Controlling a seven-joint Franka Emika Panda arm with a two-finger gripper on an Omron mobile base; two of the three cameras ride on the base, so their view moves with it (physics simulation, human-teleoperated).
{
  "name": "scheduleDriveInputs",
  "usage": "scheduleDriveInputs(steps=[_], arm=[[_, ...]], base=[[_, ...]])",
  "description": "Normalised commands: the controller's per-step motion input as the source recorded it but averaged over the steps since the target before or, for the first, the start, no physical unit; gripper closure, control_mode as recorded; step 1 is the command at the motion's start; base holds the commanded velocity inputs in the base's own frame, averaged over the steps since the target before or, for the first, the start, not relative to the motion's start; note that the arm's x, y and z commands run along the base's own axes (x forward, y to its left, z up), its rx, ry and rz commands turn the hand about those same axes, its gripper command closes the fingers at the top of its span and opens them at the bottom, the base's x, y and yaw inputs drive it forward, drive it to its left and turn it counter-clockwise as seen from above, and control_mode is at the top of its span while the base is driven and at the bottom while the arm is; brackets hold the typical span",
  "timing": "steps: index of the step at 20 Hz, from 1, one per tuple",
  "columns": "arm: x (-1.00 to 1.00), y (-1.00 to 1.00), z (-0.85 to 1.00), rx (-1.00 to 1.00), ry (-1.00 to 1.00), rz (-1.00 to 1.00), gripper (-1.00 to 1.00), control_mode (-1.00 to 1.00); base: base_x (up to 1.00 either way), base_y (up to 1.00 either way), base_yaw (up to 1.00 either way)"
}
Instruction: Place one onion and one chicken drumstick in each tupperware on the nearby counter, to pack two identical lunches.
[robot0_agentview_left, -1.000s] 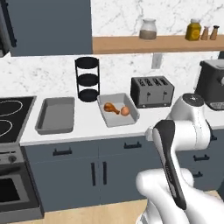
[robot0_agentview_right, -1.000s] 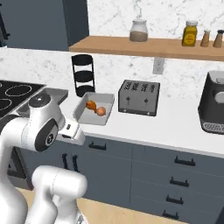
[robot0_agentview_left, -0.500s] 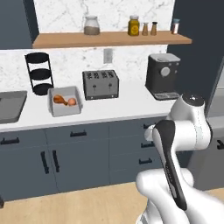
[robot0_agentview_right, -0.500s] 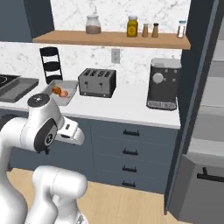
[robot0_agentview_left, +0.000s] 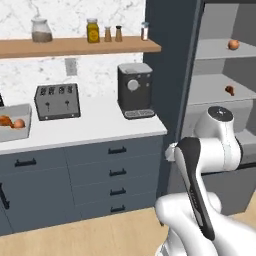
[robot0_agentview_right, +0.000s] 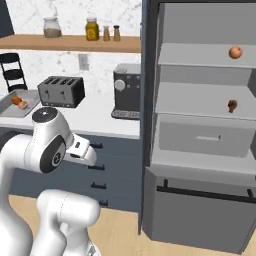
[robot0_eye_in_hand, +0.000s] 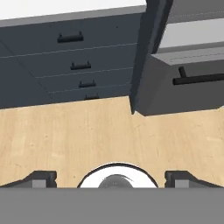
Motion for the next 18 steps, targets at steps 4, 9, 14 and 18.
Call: scheduleDriveInputs(steps=[4, 9, 14, 18], arm=[[0.0, 0.0, 0.0, 0.0, 0.0, 0.0, -1.0, 1.0], [0.0, 0.0, 0.0, 0.0, 0.0, 0.0, -1.0, 1.0], [0.0, 0.0, 0.0, 0.0, 0.0, 0.0, -1.0, 1.0], [0.0, 0.0, 0.0, 0.0, 0.0, 0.0, -1.0, 1.0]], base=[[0.0, -1.0, -0.07], [0.02, -1.0, -0.01], [0.19, -0.97, 0.0], [0.47, -0.45, 0.0]])
